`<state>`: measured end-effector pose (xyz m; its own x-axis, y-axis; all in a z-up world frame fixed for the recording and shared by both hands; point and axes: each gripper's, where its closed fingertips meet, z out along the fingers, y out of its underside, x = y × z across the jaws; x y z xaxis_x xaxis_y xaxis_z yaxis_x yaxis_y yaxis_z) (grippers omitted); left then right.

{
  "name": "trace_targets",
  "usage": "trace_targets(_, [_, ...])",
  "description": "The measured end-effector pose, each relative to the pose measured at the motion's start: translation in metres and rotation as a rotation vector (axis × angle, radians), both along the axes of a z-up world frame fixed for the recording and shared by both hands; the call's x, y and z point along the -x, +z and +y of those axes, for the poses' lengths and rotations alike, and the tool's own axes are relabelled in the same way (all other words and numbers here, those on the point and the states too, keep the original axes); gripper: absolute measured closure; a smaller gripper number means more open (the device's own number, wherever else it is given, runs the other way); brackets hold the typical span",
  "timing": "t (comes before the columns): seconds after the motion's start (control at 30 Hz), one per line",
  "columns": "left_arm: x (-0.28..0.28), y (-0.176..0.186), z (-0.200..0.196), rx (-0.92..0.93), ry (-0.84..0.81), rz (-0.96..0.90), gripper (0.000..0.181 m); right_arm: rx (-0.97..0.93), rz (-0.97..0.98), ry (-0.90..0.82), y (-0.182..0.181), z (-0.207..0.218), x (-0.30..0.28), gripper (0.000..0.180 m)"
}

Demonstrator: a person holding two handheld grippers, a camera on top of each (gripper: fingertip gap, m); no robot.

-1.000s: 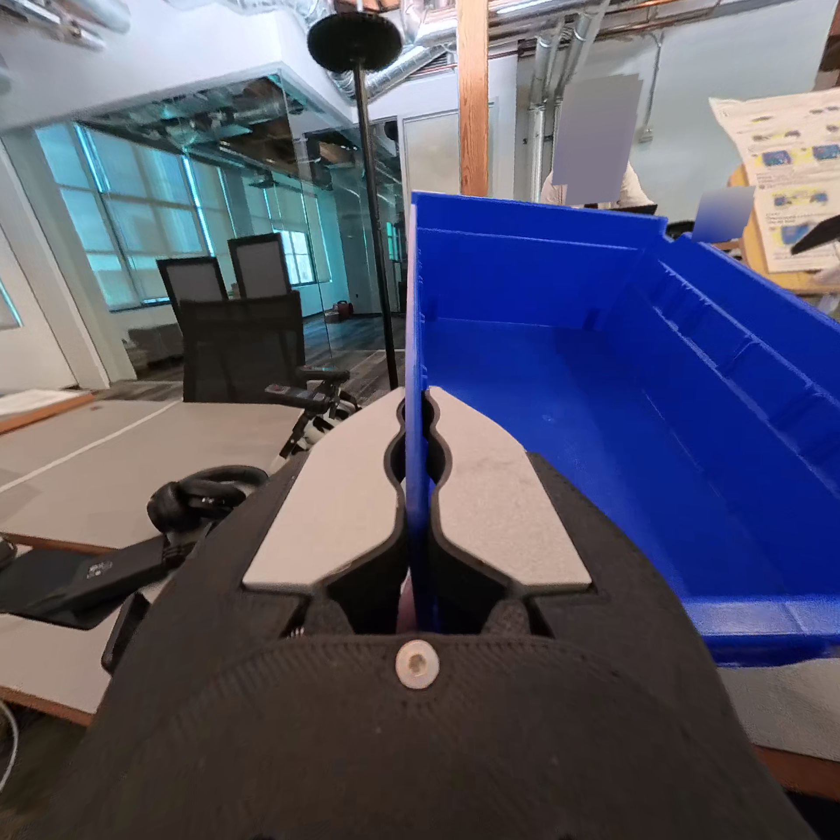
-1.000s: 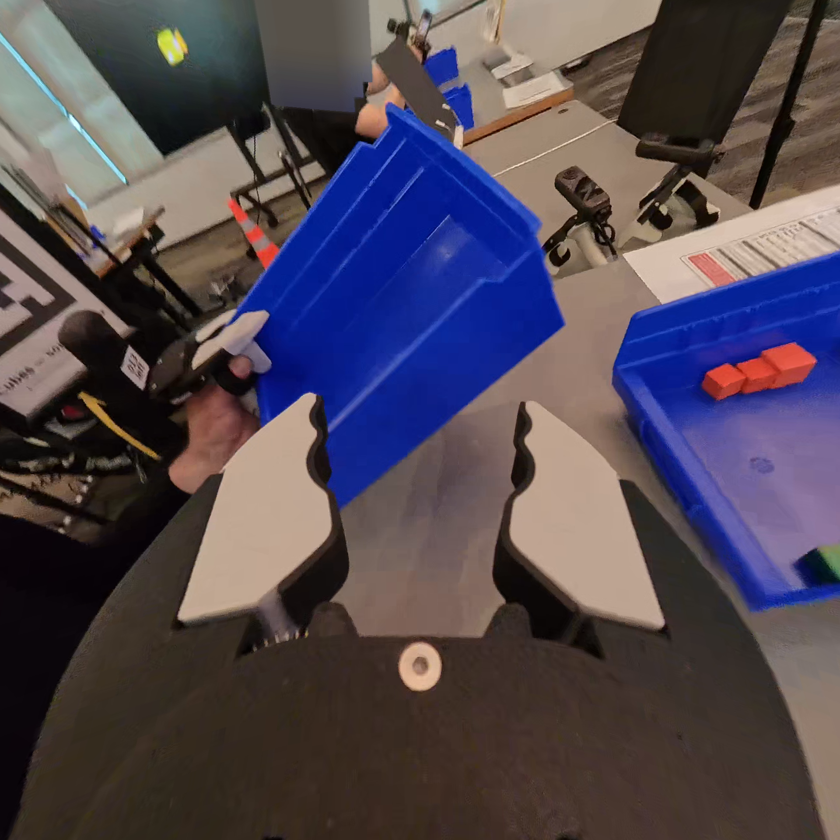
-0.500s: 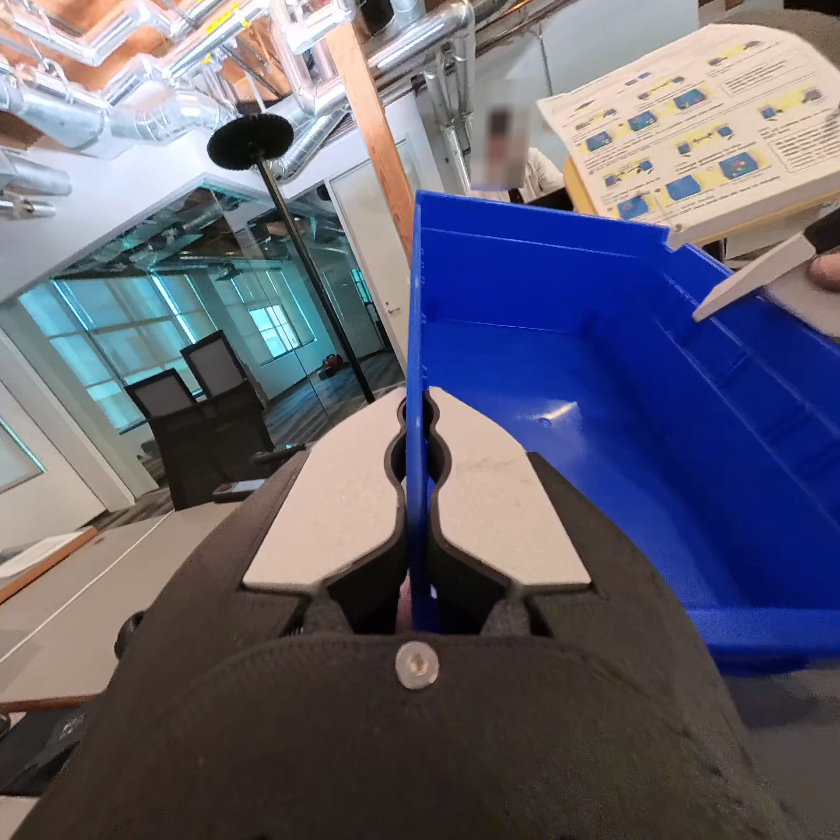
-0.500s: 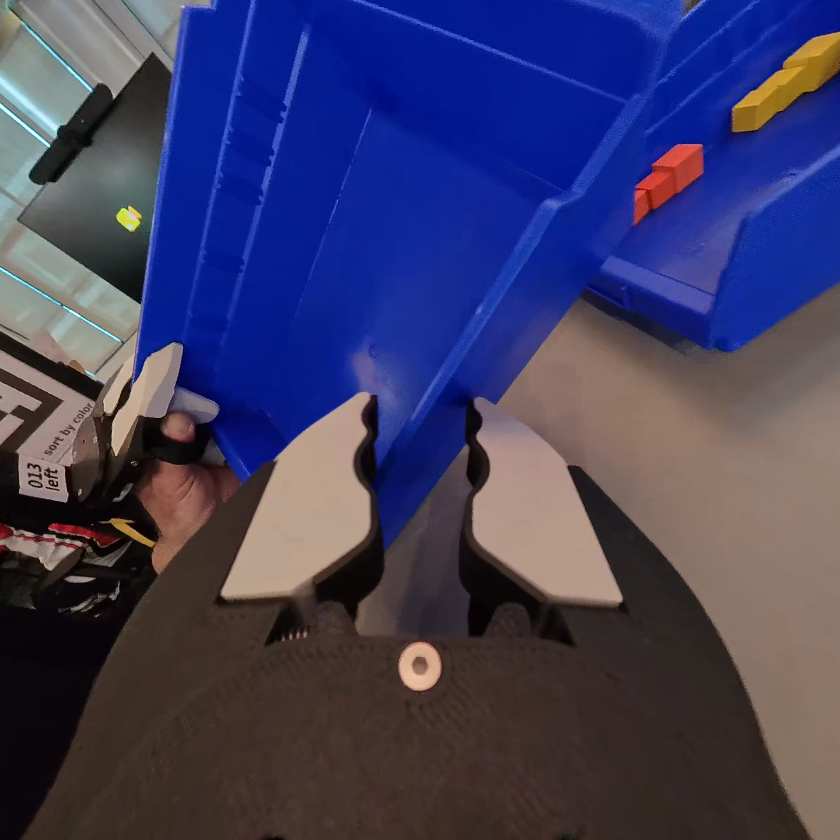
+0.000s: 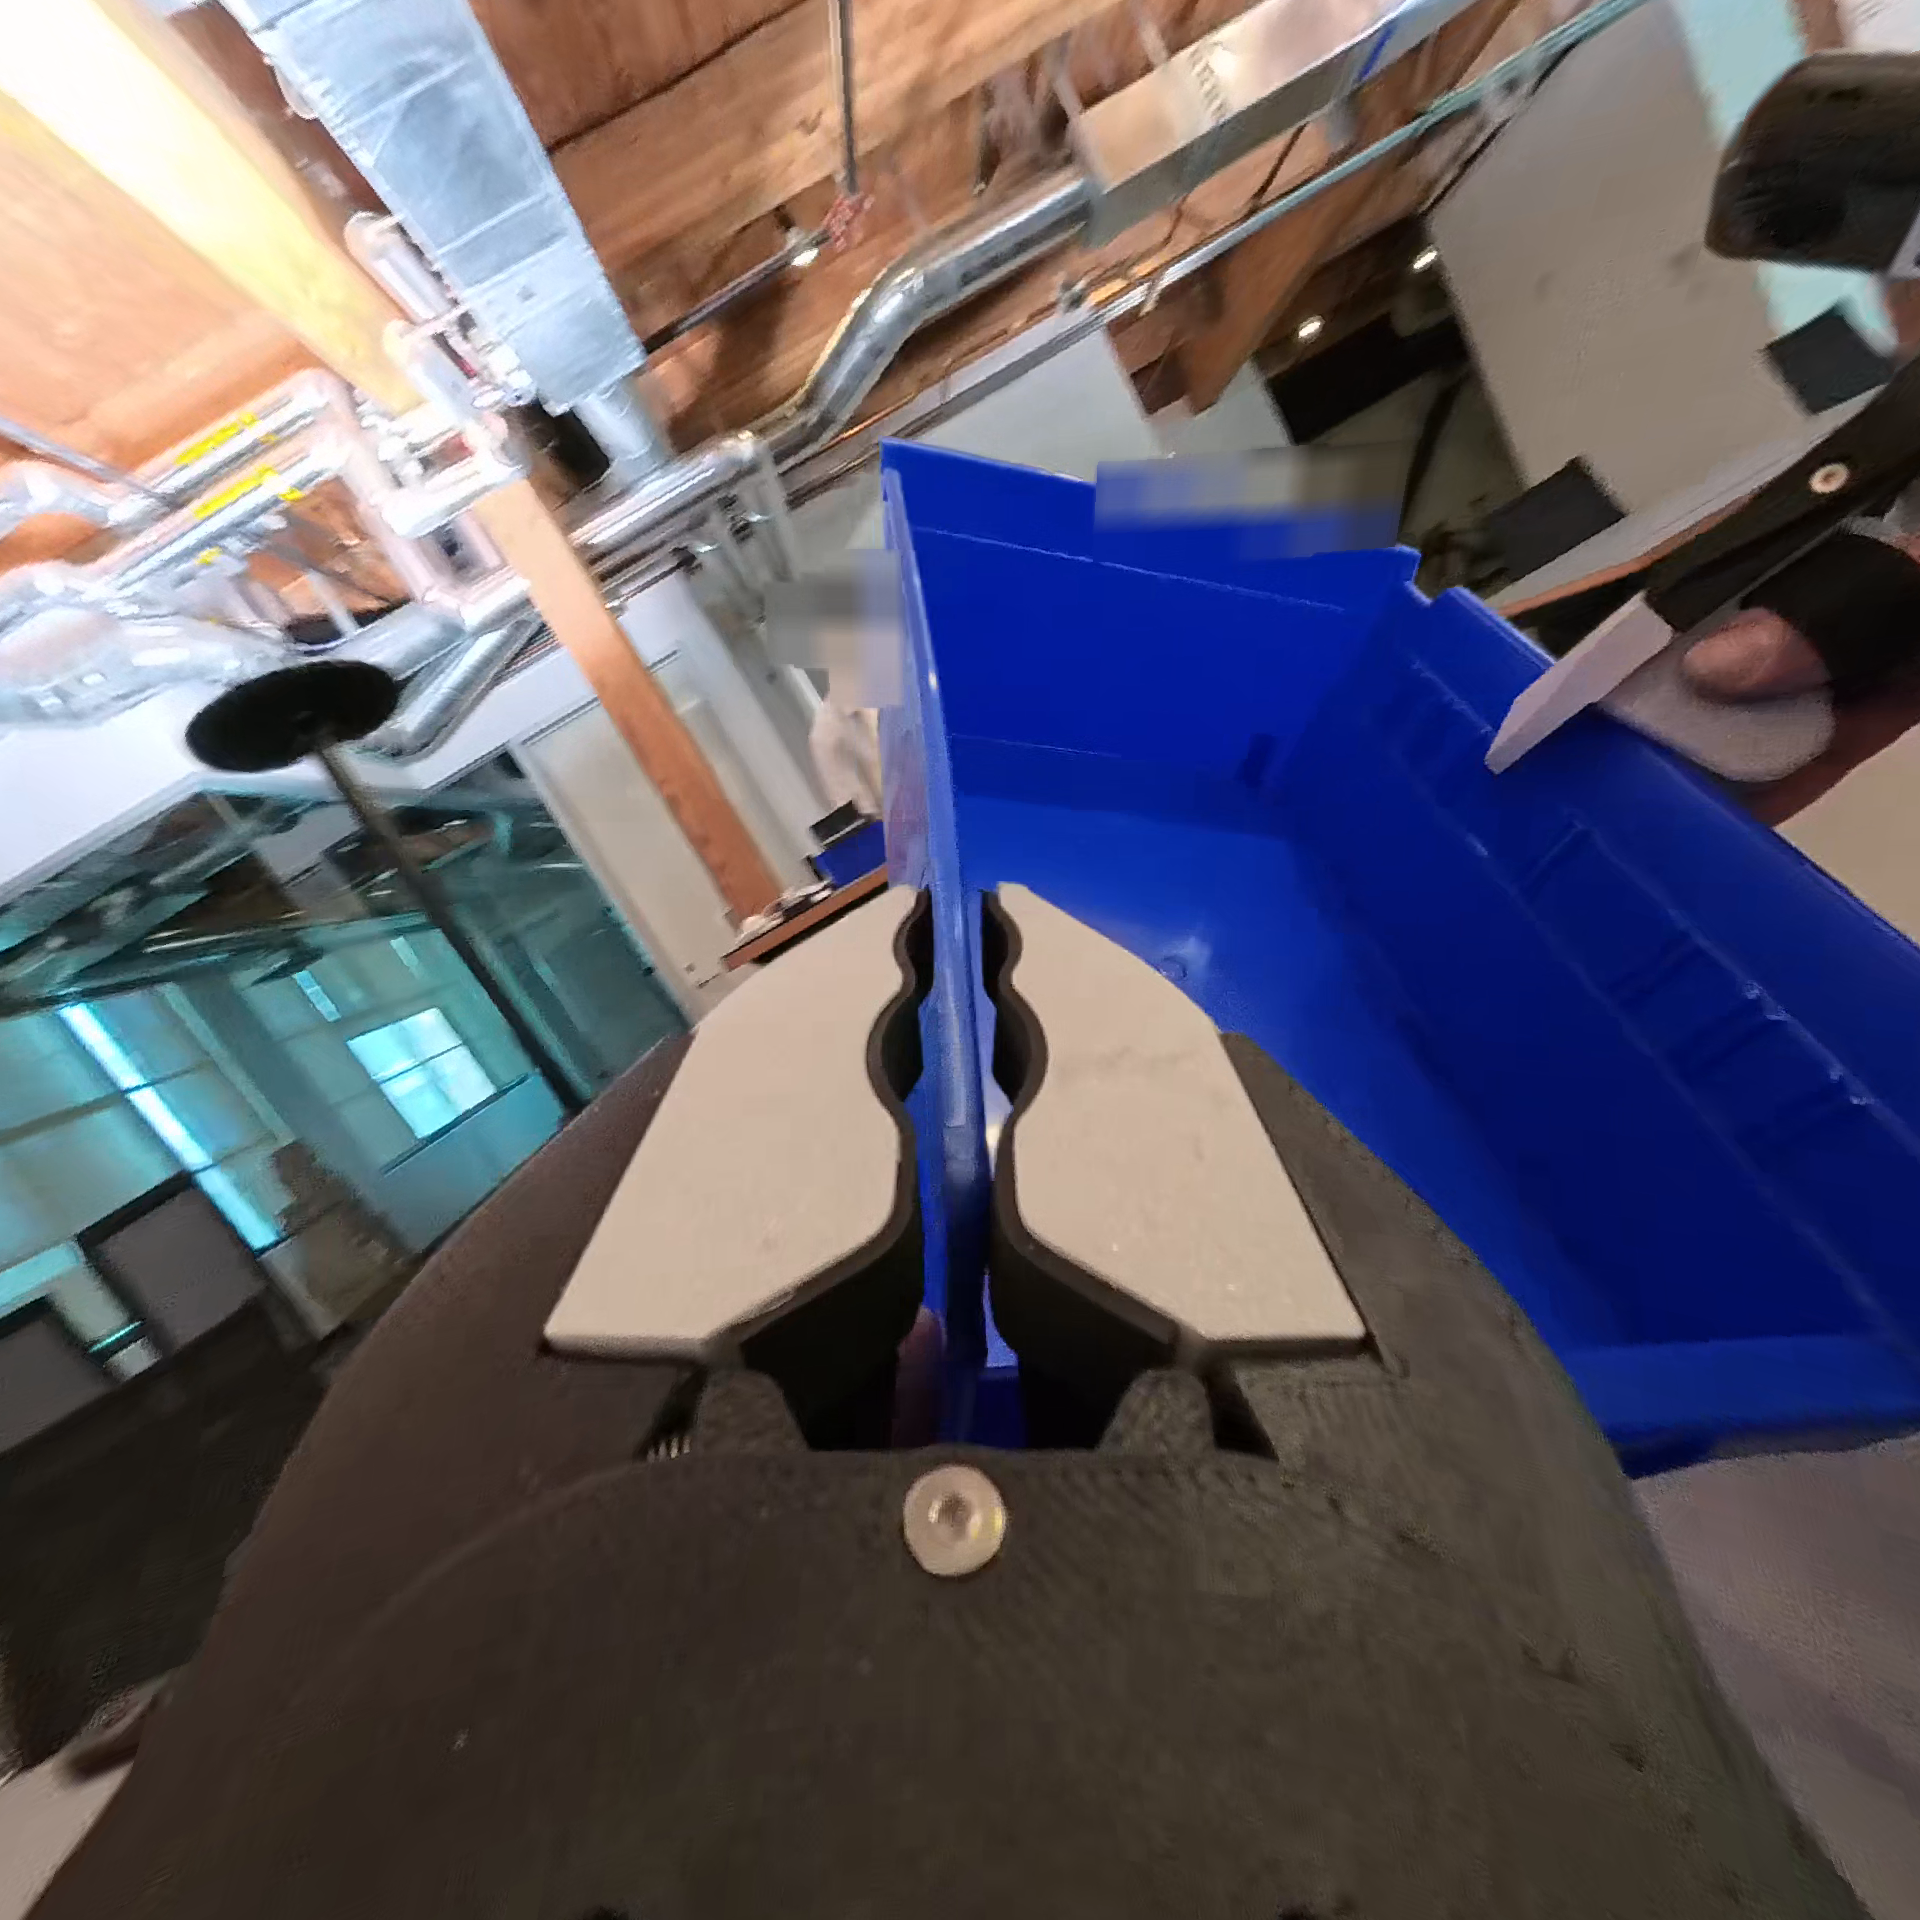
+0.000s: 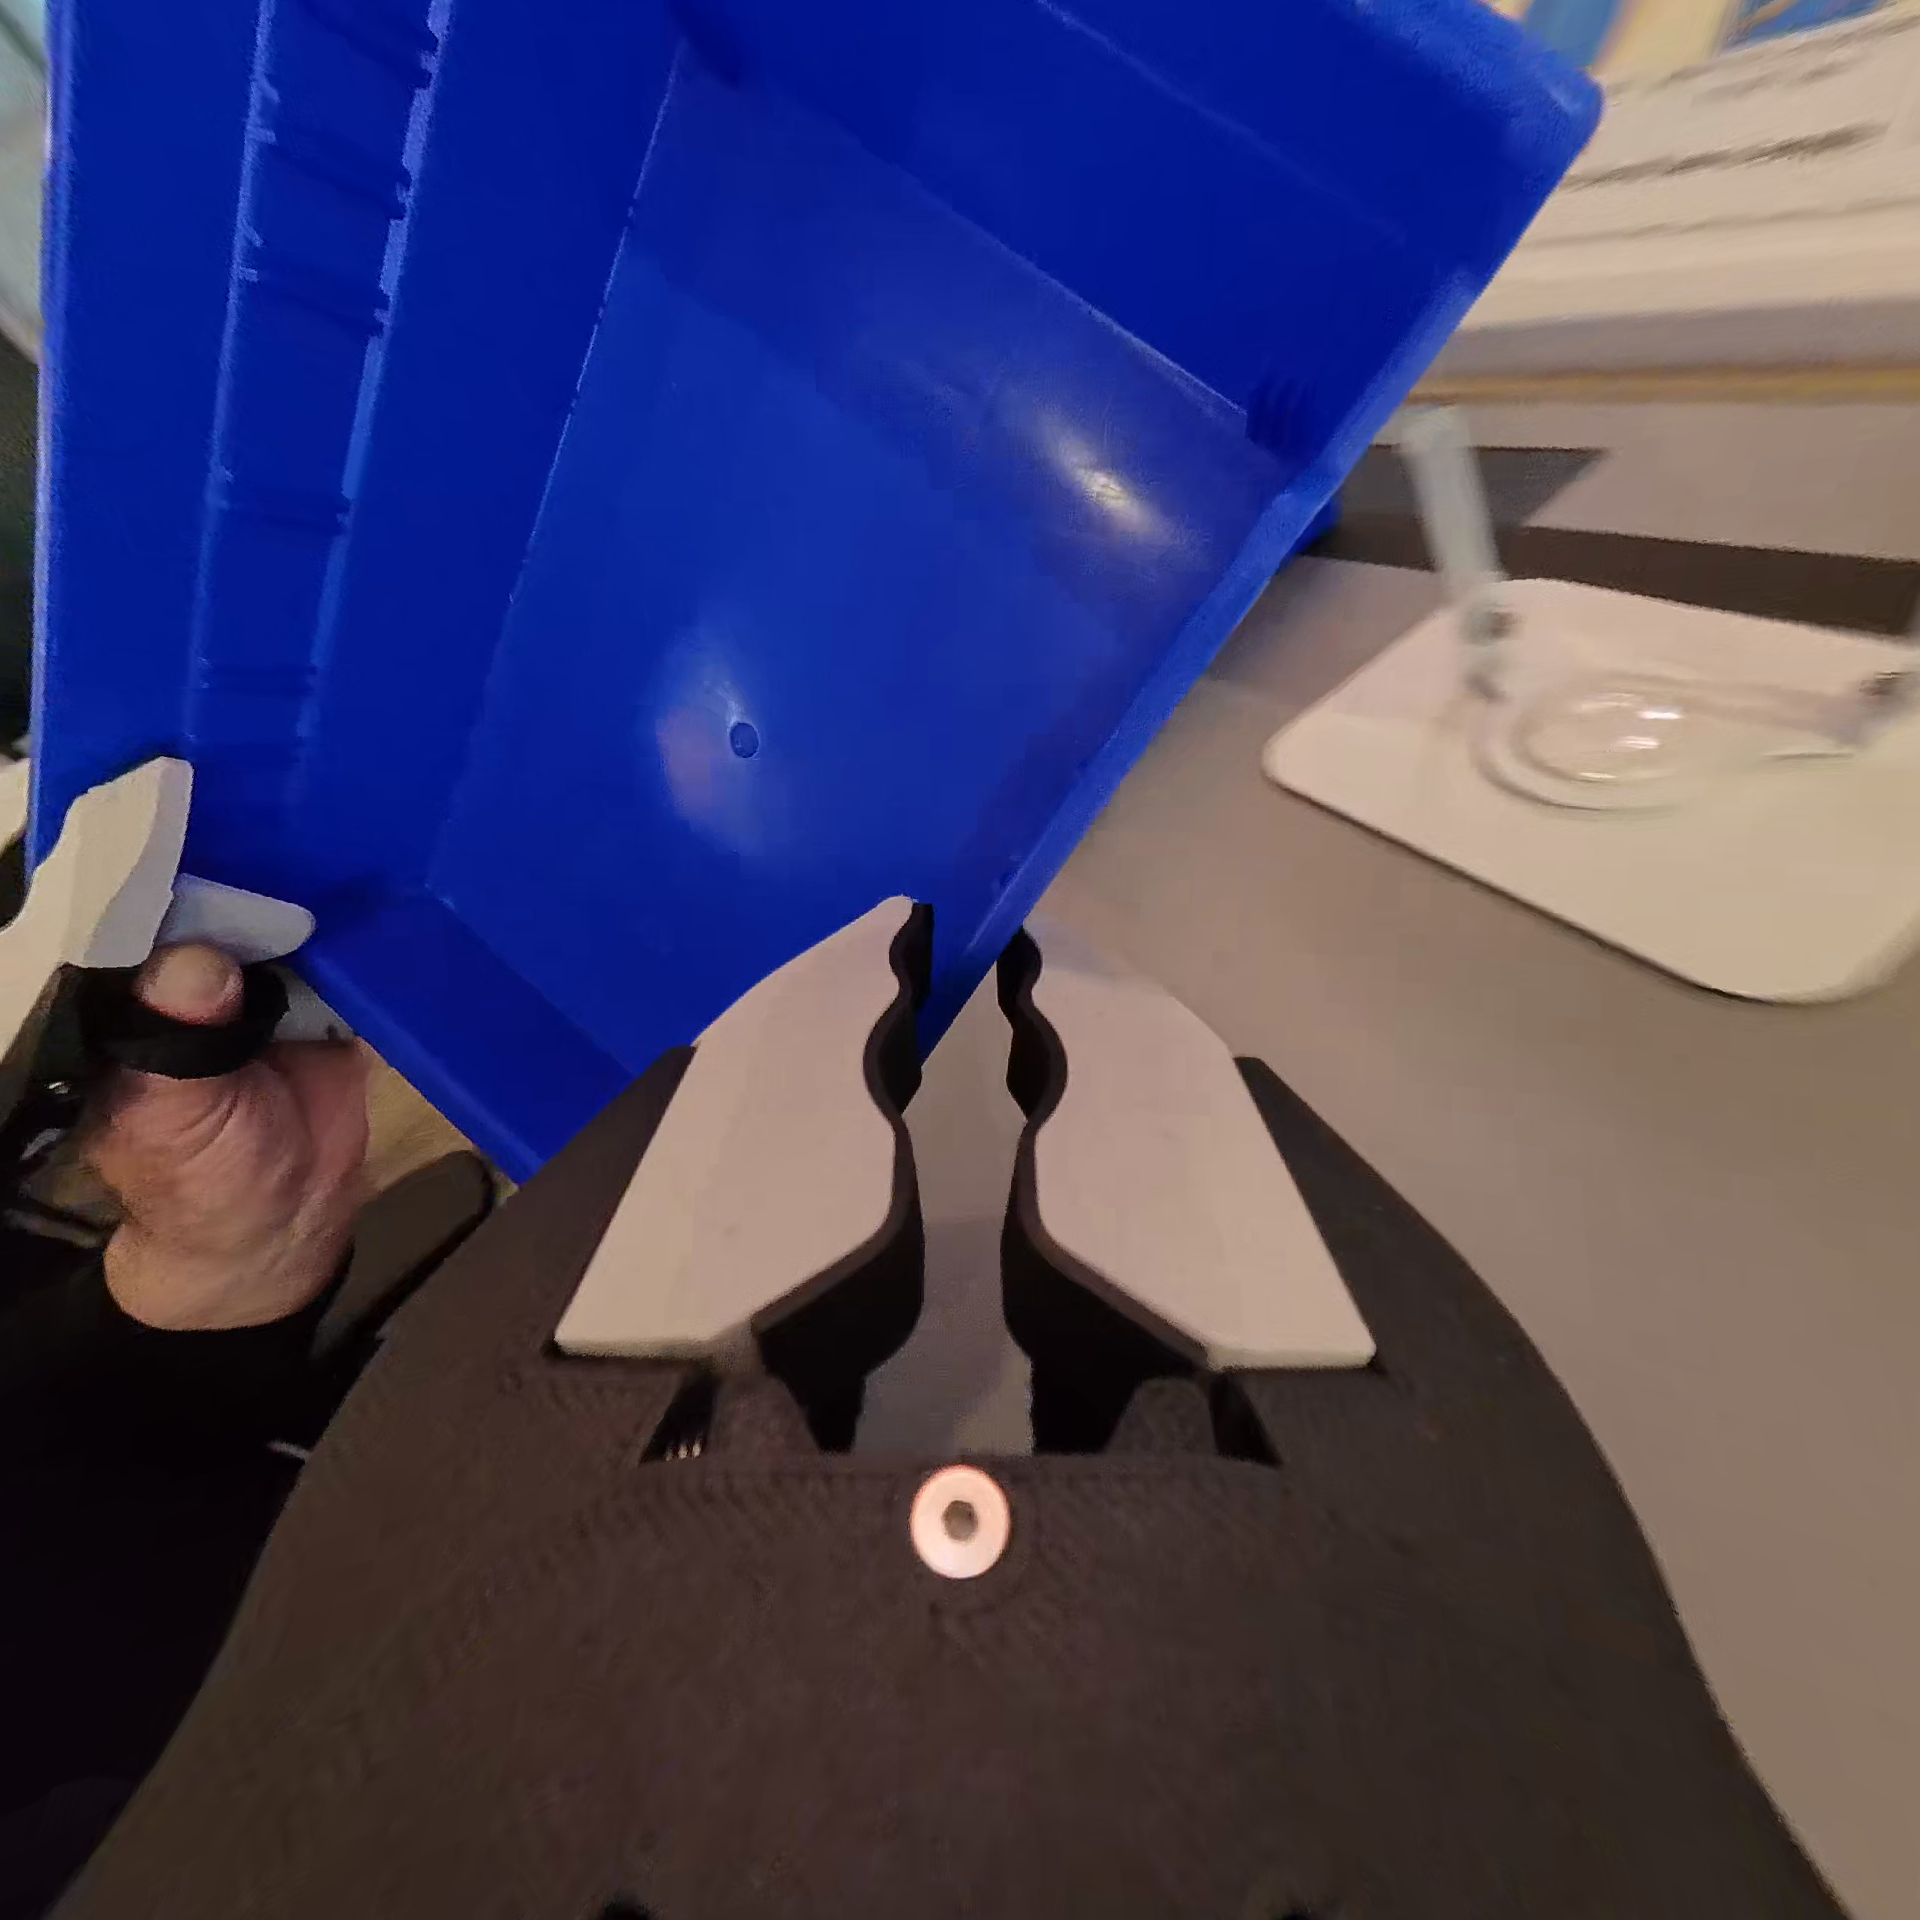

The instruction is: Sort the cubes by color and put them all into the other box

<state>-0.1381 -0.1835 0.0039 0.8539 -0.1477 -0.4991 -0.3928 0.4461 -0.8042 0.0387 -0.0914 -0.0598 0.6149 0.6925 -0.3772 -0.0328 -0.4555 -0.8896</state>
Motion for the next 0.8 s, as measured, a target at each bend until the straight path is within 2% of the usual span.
trace_targets(0.03, [-0.021, 0.002, 0.007, 0.013, -0.044, -0.005, 0.171, -0.009, -0.020, -0.040, 0.005, -0.001, -0.025, 0.167])
trace_targets(0.23, [-0.161, -0.003, 0.048, 0.099, -0.309, -0.050, 0.163, 0.068, -0.181, -0.260, 0.014, -0.002, -0.180, 0.167])
trace_targets(0.43, [-0.301, -0.037, 0.080, 0.306, -0.518, -0.076, 0.149, 0.303, -0.333, -0.383, -0.009, 0.014, -0.317, 0.169])
trace_targets(0.6, [-0.365, -0.073, 0.114, 0.515, -0.590, -0.127, 0.142, 0.490, -0.472, -0.389, -0.041, 0.042, -0.379, 0.169])
trace_targets(0.8, [-0.400, -0.112, 0.150, 0.723, -0.624, -0.215, 0.134, 0.660, -0.575, -0.334, -0.085, 0.090, -0.410, 0.171])
